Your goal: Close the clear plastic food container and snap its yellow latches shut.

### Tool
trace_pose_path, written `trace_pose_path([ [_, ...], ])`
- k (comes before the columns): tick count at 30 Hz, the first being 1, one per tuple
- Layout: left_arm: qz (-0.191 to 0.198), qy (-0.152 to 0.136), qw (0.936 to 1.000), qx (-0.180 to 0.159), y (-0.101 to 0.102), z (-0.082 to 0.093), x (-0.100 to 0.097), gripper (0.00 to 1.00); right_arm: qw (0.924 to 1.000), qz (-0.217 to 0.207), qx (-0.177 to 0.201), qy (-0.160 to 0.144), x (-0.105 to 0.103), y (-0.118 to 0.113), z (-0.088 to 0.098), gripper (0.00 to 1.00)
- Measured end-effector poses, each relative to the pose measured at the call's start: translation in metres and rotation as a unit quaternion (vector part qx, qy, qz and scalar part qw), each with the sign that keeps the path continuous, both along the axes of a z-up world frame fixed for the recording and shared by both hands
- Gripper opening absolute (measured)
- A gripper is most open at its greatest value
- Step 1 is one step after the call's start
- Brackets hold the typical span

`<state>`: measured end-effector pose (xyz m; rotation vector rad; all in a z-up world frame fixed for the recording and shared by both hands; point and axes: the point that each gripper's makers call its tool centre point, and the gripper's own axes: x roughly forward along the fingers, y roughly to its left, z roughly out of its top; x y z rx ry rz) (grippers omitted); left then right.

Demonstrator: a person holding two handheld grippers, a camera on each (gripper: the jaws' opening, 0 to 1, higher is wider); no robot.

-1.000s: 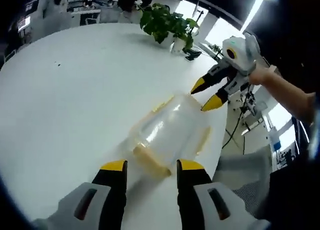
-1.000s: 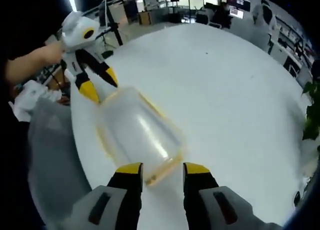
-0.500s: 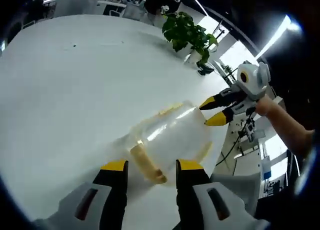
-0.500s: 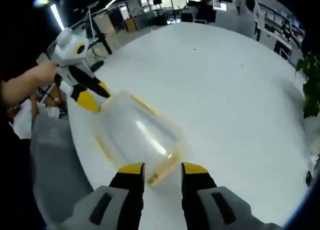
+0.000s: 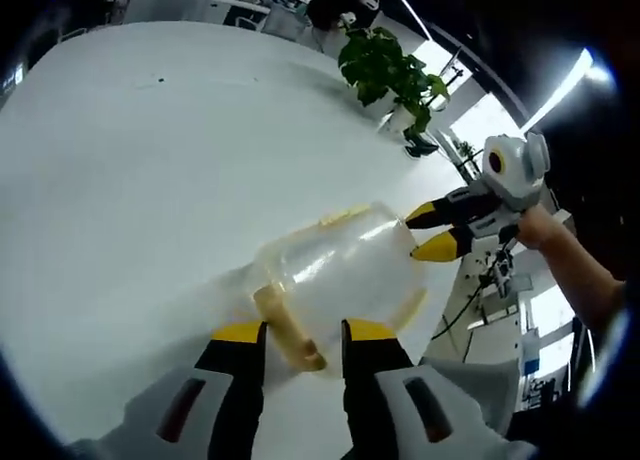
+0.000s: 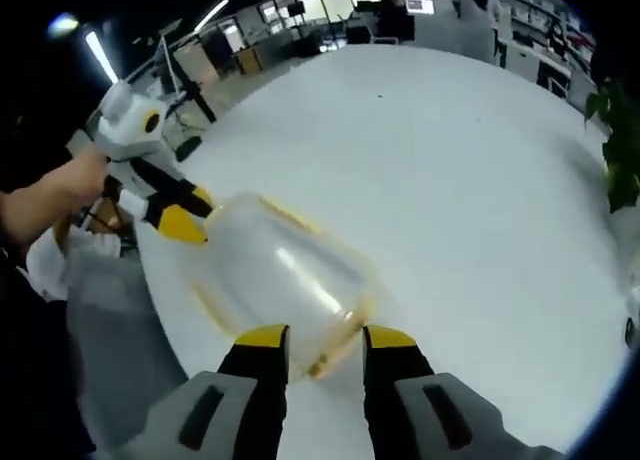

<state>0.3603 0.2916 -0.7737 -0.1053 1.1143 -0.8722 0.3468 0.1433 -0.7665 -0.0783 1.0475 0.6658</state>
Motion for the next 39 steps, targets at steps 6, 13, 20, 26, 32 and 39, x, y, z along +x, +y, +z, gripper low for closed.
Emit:
trace_pose_path([
  [6, 0.003, -0.002, 1.0, 0.001, -0.001, 0.0, 0.0, 0.29, 0.9992, -0.023, 0.015, 0.03, -0.001, -0.002, -0.003, 0.26],
  [13, 0.003, -0.012, 0.9999, 0.006, -0.002, 0.0, -0.001, 0.27, 0.9995, -0.018, 0.004, 0.025, -0.002, -0.001, -0.003, 0.23],
  [20, 0.011, -0.003, 0.9999, 0.008, -0.011, -0.006, 0.001, 0.25, 0.9994, -0.024, 0.01, 0.022, -0.001, -0.001, -0.003, 0.19],
  [26, 0.008, -0.001, 0.9998, 0.02, -0.012, -0.006, 0.0, 0.24, 0.999, -0.021, -0.007, 0.04, 0.001, -0.001, -0.004, 0.17],
  [32, 0.014, 0.003, 0.9996, 0.022, -0.01, -0.004, 0.0, 0.24, 0.9972, -0.046, 0.012, 0.057, 0.002, -0.004, -0.005, 0.15],
  [39, 0.022, 0.008, 0.9994, 0.026, -0.008, -0.004, 0.0, 0.24, 0.9932, -0.086, 0.049, 0.06, 0.0, -0.004, -0.006, 0.14],
])
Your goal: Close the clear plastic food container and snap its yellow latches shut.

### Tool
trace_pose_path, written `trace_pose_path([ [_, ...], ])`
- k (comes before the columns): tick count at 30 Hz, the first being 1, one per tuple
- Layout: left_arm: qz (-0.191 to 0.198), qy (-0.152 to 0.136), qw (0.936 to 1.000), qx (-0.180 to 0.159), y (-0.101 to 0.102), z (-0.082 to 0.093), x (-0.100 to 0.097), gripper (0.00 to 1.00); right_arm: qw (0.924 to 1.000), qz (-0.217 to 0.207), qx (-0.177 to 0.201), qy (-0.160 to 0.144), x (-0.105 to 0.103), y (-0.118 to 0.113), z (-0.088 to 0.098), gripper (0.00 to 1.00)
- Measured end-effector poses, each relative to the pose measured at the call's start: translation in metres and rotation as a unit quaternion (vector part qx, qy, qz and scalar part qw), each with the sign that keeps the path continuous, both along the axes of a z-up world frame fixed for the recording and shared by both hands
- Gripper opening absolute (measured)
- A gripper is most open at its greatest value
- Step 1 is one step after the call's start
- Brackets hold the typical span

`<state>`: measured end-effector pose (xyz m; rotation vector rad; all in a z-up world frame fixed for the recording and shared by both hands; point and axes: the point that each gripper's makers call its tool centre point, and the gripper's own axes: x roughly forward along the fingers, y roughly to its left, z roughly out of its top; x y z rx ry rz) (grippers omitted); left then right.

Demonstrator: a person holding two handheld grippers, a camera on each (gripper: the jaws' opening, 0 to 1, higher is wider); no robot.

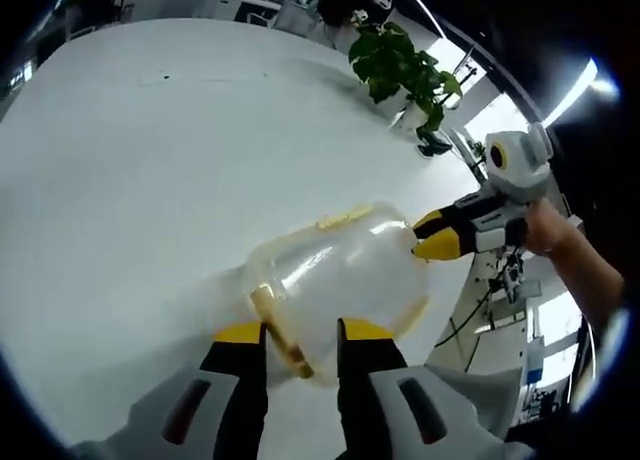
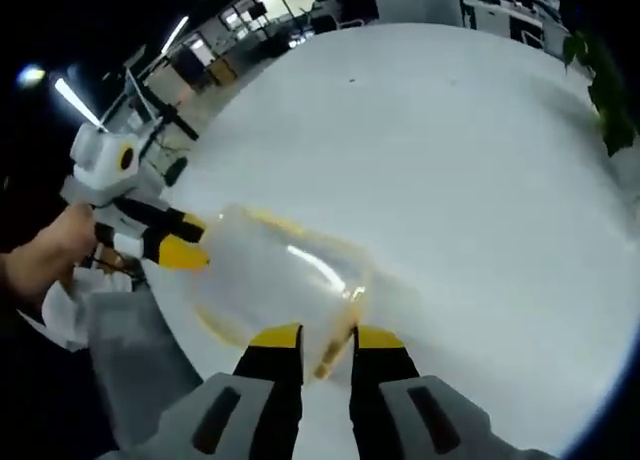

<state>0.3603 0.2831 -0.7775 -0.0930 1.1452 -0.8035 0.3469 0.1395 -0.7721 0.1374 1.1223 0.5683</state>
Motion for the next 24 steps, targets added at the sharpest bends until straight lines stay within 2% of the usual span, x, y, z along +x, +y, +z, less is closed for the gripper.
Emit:
trace_pose_path([
  [4, -0.001, -0.003, 0.9999, -0.011, 0.0029, 0.0004, 0.0007, 0.25, 0.9999, 0.002, 0.004, -0.014, -0.001, -0.0006, 0.001, 0.16],
  [11, -0.001, -0.001, 0.9999, -0.01, 0.0033, 0.0023, 0.0003, 0.26, 0.9989, 0.024, -0.041, 0.007, 0.0019, 0.0024, 0.0018, 0.17],
  [21, 0.001, 0.005, 0.9999, -0.01, 0.0043, 0.0027, 0.001, 0.27, 0.9994, 0.022, -0.028, 0.005, 0.0029, 0.0003, 0.0017, 0.17],
  [23, -0.006, 0.0, 1.0, -0.006, 0.004, 0.0036, 0.0015, 0.28, 0.9994, 0.021, -0.028, 0.004, 0.0027, 0.0006, 0.0024, 0.17],
  [24, -0.019, -0.011, 0.9998, 0.001, 0.0039, 0.0047, 0.0022, 0.29, 0.999, 0.028, -0.034, -0.001, 0.0029, 0.001, 0.003, 0.18],
])
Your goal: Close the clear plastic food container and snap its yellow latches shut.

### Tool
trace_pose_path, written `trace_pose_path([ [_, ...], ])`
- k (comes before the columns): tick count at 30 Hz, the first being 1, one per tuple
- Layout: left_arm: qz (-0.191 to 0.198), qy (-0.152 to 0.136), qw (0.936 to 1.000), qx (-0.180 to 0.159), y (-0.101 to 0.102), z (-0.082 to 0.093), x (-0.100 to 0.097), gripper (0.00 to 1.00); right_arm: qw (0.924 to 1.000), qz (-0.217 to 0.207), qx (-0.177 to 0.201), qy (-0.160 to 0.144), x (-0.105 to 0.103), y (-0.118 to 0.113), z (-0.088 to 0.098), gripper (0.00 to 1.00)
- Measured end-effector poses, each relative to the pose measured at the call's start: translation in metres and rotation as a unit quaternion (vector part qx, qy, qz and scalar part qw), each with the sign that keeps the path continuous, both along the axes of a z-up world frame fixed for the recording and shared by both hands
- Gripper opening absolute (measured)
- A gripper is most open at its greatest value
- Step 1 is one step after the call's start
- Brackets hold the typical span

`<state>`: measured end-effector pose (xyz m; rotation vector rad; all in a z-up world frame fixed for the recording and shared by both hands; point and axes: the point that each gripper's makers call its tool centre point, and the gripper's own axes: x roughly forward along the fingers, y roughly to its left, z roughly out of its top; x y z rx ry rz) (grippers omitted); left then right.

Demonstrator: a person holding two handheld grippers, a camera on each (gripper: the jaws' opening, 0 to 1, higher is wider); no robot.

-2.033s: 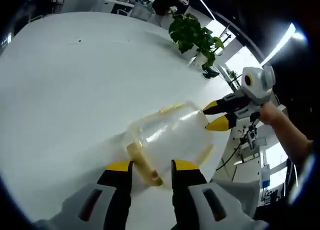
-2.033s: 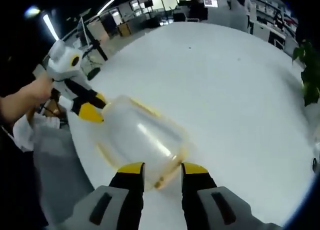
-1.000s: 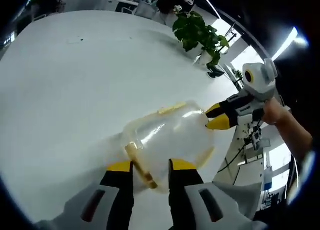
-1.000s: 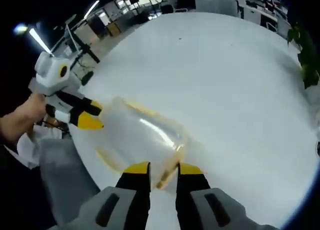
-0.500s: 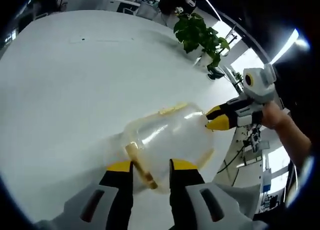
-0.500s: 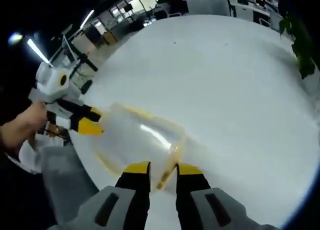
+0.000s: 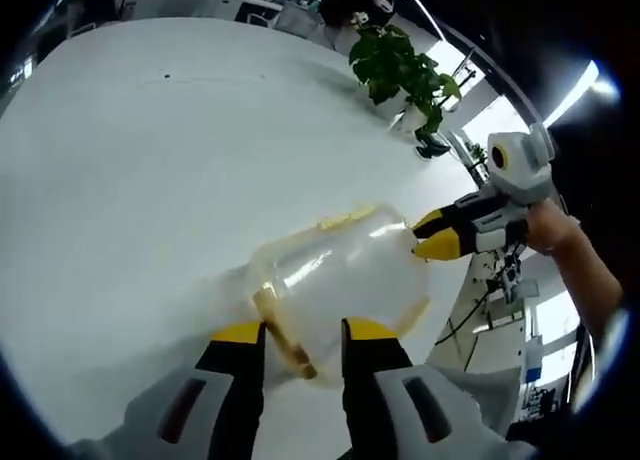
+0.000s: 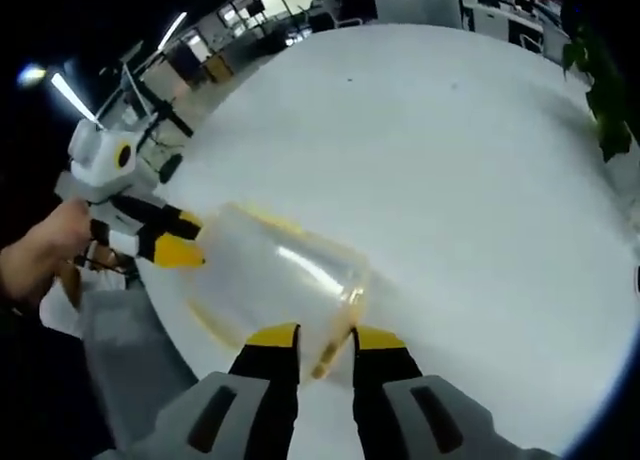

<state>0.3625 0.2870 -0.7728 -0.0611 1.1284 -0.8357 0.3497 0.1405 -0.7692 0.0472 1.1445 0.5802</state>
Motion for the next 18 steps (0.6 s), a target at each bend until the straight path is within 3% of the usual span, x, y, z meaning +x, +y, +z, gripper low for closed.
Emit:
trace_pose_path([
  [4, -0.036, -0.047, 0.9977, 0.032, -0.001, 0.003, 0.004, 0.31, 0.9986, 0.039, -0.025, -0.025, 0.0, 0.001, 0.002, 0.18],
  [7, -0.032, -0.053, 0.9975, 0.034, -0.004, 0.004, 0.003, 0.32, 0.9977, 0.049, -0.034, -0.032, 0.001, 0.001, 0.002, 0.19],
  [11, -0.059, -0.089, 0.9931, 0.05, -0.003, 0.006, 0.006, 0.33, 0.9964, 0.062, -0.042, -0.039, 0.002, 0.0, 0.002, 0.2],
  [15, -0.107, -0.148, 0.9801, 0.078, -0.006, 0.01, 0.009, 0.35, 0.9887, 0.109, -0.072, -0.074, 0.004, 0.001, 0.004, 0.21],
  [17, -0.129, -0.175, 0.9713, 0.097, -0.005, 0.013, 0.01, 0.33, 0.9898, 0.101, -0.072, -0.07, 0.002, 0.002, 0.005, 0.21],
  [18, -0.149, -0.189, 0.9646, 0.107, -0.005, 0.015, 0.01, 0.3, 0.987, 0.116, -0.08, -0.077, 0.002, 0.002, 0.006, 0.21],
])
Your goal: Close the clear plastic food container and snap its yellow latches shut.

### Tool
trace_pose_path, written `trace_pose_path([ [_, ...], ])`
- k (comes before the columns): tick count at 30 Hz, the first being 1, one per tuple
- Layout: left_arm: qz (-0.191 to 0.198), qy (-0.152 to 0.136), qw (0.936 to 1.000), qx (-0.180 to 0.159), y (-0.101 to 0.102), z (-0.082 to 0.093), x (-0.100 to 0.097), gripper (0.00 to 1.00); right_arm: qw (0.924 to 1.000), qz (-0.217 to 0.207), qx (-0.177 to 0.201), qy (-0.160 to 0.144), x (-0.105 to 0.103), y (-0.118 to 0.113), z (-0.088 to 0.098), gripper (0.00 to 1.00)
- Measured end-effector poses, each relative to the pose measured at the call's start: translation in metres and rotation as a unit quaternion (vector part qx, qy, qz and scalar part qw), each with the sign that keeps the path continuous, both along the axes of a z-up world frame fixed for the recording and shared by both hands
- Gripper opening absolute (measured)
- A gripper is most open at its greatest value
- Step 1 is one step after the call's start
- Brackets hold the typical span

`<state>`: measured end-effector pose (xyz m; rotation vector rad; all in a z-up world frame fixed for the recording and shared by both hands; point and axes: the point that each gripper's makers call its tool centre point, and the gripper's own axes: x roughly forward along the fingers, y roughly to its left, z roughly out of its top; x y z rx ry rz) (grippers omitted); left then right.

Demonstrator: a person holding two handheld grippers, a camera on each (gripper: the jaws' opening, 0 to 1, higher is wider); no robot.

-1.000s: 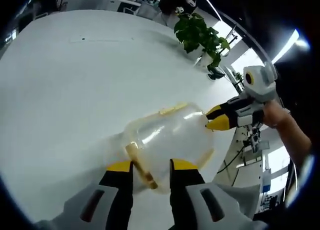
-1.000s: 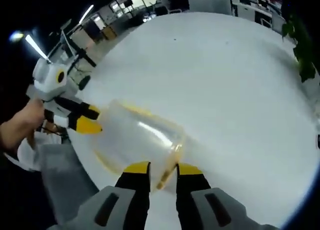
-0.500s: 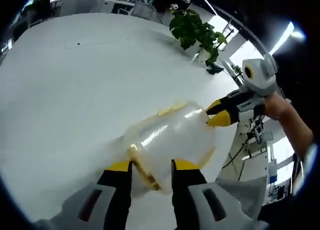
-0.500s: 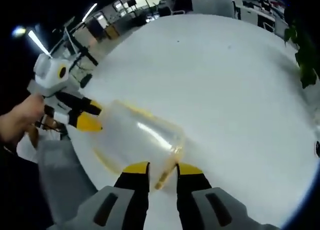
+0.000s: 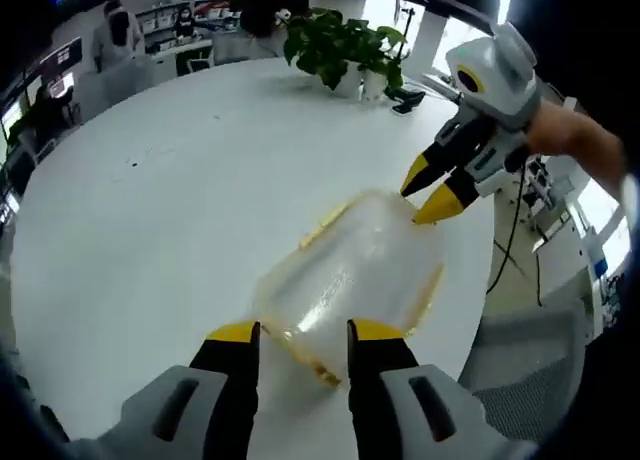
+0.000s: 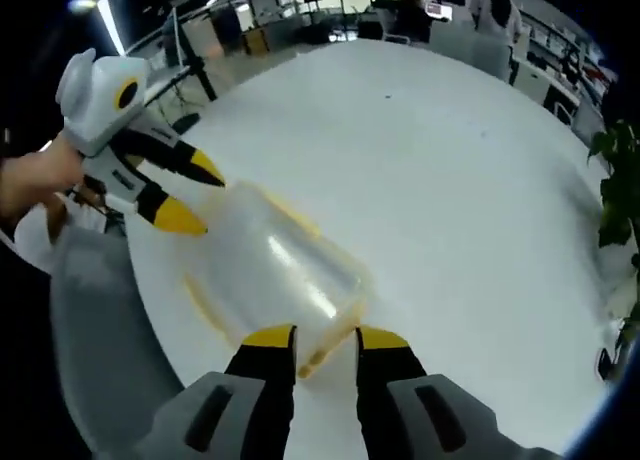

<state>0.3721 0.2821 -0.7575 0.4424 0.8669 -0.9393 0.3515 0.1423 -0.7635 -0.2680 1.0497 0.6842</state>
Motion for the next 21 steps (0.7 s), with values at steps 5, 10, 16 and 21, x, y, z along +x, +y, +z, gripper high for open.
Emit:
trace_pose_path([
  [5, -0.018, 0.003, 0.9993, -0.032, -0.011, 0.013, -0.002, 0.36, 0.9982, 0.049, -0.026, -0.023, 0.0, -0.001, 0.003, 0.14],
  [10, -0.048, -0.009, 0.9972, -0.057, -0.023, 0.026, -0.003, 0.36, 0.9976, 0.058, 0.009, -0.037, 0.005, 0.011, 0.016, 0.18],
  [16, -0.054, 0.004, 0.9962, -0.068, -0.029, 0.024, -0.002, 0.36, 0.9972, 0.061, 0.011, -0.042, 0.012, 0.014, 0.019, 0.18],
  [21, -0.081, 0.0, 0.9941, -0.072, -0.039, 0.025, -0.008, 0.35, 0.9965, 0.068, 0.015, -0.046, 0.014, 0.019, 0.022, 0.16],
])
